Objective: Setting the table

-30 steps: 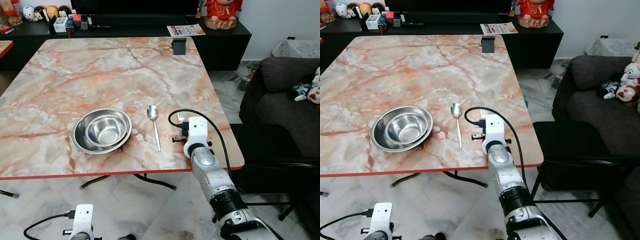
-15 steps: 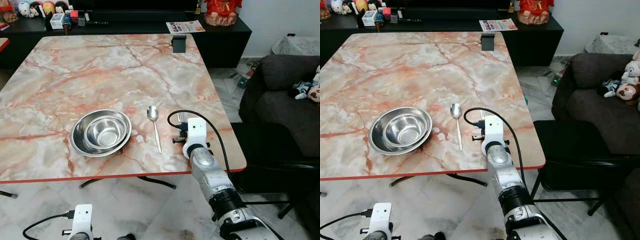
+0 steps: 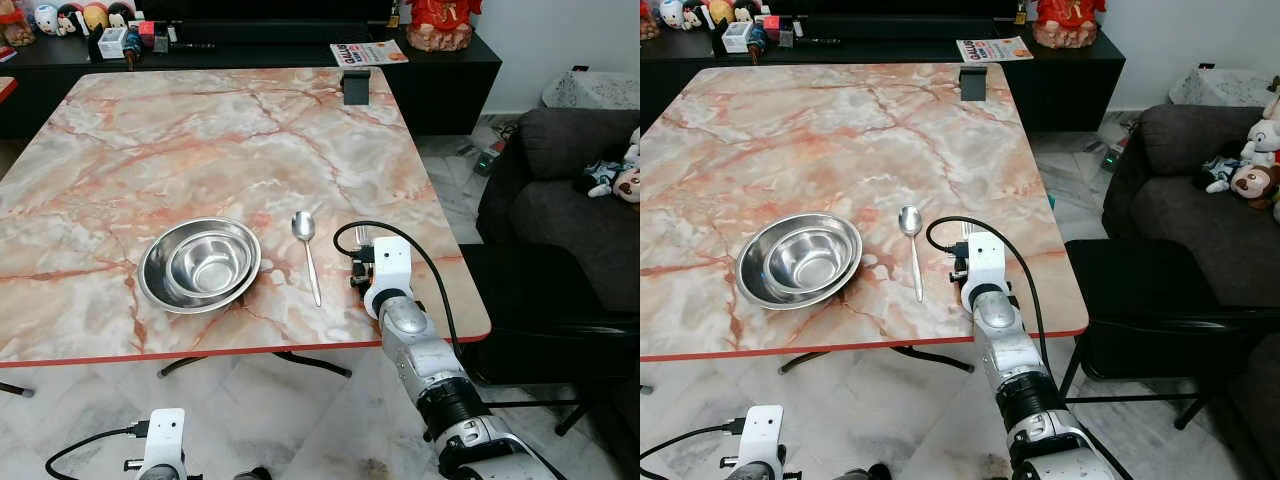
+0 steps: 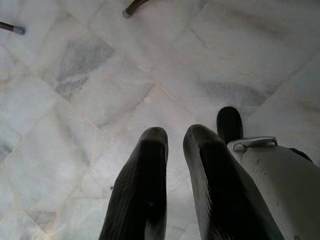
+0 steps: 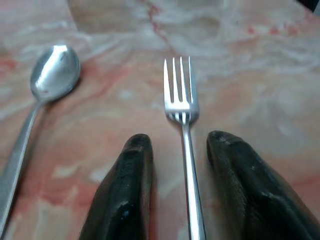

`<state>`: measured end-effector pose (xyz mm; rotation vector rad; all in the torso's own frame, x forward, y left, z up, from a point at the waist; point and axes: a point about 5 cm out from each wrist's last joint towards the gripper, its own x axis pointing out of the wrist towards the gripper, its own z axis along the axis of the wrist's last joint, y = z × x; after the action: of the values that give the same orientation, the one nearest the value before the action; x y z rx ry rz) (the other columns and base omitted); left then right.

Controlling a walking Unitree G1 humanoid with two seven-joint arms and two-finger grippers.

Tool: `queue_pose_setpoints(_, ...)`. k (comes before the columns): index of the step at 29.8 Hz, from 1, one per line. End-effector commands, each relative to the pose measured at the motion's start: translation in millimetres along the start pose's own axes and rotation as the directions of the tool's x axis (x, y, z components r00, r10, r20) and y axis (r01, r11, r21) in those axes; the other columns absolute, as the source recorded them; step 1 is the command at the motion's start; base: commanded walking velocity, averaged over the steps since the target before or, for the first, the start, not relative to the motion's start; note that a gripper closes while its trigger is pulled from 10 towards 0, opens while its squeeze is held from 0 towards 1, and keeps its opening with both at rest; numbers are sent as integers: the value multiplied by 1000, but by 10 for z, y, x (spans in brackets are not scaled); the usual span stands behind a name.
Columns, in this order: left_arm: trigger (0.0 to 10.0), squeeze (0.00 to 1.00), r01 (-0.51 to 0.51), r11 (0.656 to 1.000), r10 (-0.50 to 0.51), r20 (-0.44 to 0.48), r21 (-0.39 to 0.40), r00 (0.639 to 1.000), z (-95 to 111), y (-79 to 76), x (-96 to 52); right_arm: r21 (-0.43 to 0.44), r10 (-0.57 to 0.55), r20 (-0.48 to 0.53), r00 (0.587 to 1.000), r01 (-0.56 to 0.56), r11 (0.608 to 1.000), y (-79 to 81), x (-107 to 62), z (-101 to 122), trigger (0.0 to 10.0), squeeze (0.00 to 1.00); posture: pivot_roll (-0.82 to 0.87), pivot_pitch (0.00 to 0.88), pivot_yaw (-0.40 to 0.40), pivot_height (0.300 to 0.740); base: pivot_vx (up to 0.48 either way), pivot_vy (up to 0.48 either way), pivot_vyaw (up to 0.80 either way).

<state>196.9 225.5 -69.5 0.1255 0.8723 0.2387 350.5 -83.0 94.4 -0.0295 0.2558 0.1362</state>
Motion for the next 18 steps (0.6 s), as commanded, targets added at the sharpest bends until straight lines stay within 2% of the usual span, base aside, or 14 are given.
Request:
queue_pose_setpoints(1, 10000, 0, -9, 1000, 9, -28, -3, 1000, -70, 29, -10, -2, 18, 52, 998, -18, 1000, 38, -1, 96, 10000, 1000, -27, 142, -6, 740, 0, 0, 0)
queue_pose_setpoints(7, 10000, 0, -4, 1000, 3, -29, -2, 1000, -68, 17, -10, -41, -3, 106, 994, 8, 999, 34, -7, 196, 10000, 1000, -30, 141, -4, 740, 0, 0, 0)
queue_pose_setpoints(8, 10000, 0, -2, 1000, 2, -28, -2, 1000, -67, 13, -10, -49, -7, 107, 994, 12, 999, 33, -7, 201, 10000, 243, -30, 141, -4, 740, 0, 0, 0)
queue_pose_setpoints(9, 10000, 0, -2, 1000, 1, -28, -3, 1000, -65, 10, -10, -52, -17, 118, 993, 24, 998, 23, -10, 212, 10000, 0, -27, 139, -4, 740, 0, 0, 0)
queue_pose_setpoints(11, 10000, 0, -1, 1000, 1, -27, -4, 1000, -62, 9, -9, -53, -31, 137, 990, 39, 998, 10, -15, 239, 10000, 0, -27, 139, -3, 740, 0, 0, 0)
queue_pose_setpoints(13, 10000, 0, -2, 1000, 2, -26, -6, 1000, -60, 12, -9, -55, -43, 199, 979, 55, 997, -8, -33, 343, 10000, 0, -28, 139, -3, 740, 0, 0, 0)
queue_pose_setpoints(16, 10000, 0, -2, 1000, 2, -24, -3, 1000, -61, 21, -9, -155, -45, 330, 943, 101, 983, -19, -76, 509, 10000, 0, -35, 135, -1, 740, 0, 0, 0)
queue_pose_setpoints(18, 10000, 0, 2, 1000, -2, -16, 2, 1000, -53, 16, -9, -169, -35, 391, 920, 109, 980, -14, -102, 573, 10000, 0, -33, 131, -3, 740, 0, 0, 0)
